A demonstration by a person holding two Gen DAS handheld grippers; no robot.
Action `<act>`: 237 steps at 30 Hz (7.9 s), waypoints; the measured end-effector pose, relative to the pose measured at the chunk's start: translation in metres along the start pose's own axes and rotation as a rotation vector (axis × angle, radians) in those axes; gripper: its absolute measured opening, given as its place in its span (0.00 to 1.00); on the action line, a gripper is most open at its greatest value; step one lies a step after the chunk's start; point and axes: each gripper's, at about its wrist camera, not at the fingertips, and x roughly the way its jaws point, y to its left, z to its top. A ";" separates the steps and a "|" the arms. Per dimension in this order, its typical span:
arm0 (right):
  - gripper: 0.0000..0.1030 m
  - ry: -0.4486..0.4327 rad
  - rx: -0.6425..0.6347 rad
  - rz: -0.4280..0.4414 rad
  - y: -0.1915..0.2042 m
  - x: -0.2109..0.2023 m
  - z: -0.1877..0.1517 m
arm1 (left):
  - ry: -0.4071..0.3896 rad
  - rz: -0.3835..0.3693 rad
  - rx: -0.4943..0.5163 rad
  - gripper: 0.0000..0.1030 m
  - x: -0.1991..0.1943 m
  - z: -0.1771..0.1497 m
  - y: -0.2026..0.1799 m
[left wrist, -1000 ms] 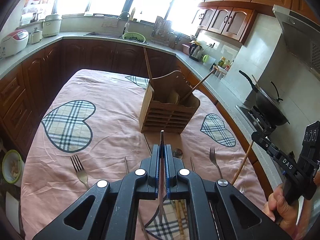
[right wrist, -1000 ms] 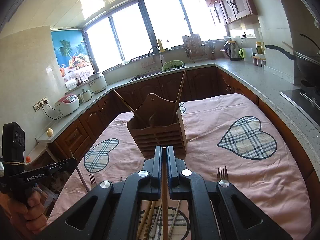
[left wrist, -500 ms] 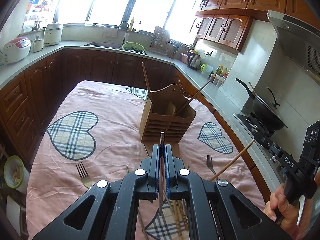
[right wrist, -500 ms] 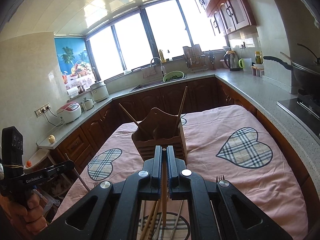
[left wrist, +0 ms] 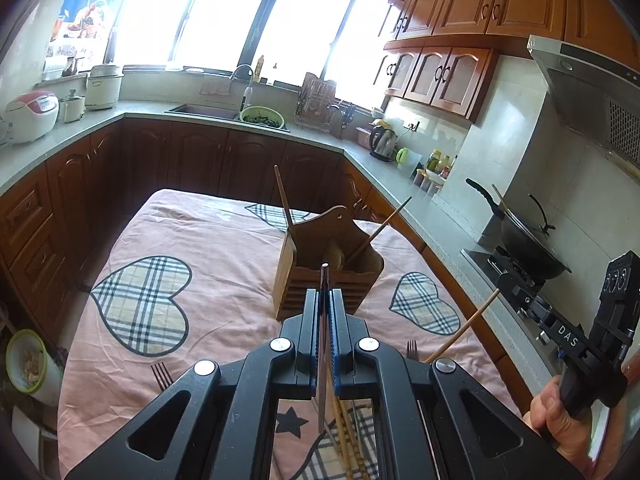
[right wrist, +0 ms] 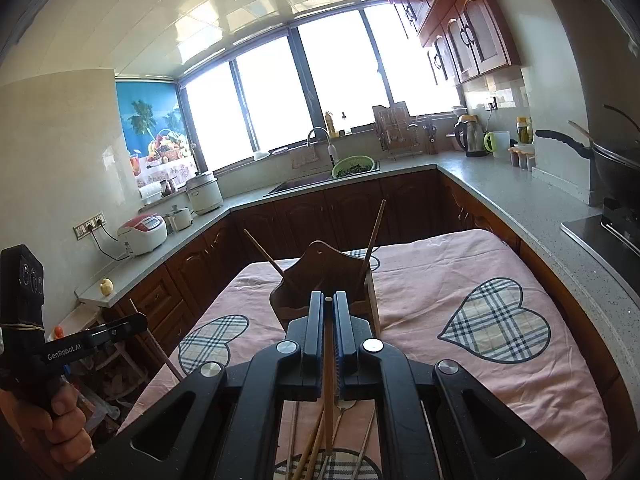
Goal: Organize utensils
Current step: 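Raise both held chopsticks upright and lower them into the utensil holder, then open both tools to release the chopsticks into the holder, then move both open tools back down toward the remaining utensils on the table, then grasp a thin metal chopstick with the left tool while the right tool grasps another, then lift both held chopsticks upright and lower them into the wooden utensil holder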
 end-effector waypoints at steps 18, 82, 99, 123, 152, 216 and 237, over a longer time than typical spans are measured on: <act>0.04 -0.143 -0.024 0.006 0.002 0.032 0.078 | -0.137 0.015 0.021 0.03 0.040 0.058 0.003; 0.90 -0.111 0.140 -0.044 -0.059 0.134 0.053 | -0.087 0.135 -0.117 0.74 0.209 0.036 0.048; 0.92 0.021 0.178 -0.047 -0.054 0.073 -0.026 | 0.027 0.159 -0.179 0.74 0.110 -0.036 0.056; 0.92 0.102 0.114 -0.067 -0.031 0.014 -0.095 | 0.118 0.183 -0.176 0.74 0.055 -0.078 0.040; 0.81 0.277 0.072 -0.114 -0.036 0.075 -0.126 | 0.289 0.252 -0.116 0.73 0.142 -0.066 0.034; 0.03 0.379 0.036 -0.061 -0.035 0.115 -0.105 | 0.322 0.110 -0.053 0.03 0.185 -0.039 0.014; 0.03 0.248 0.030 -0.042 -0.023 0.061 -0.074 | 0.231 0.049 -0.037 0.03 0.094 -0.033 0.001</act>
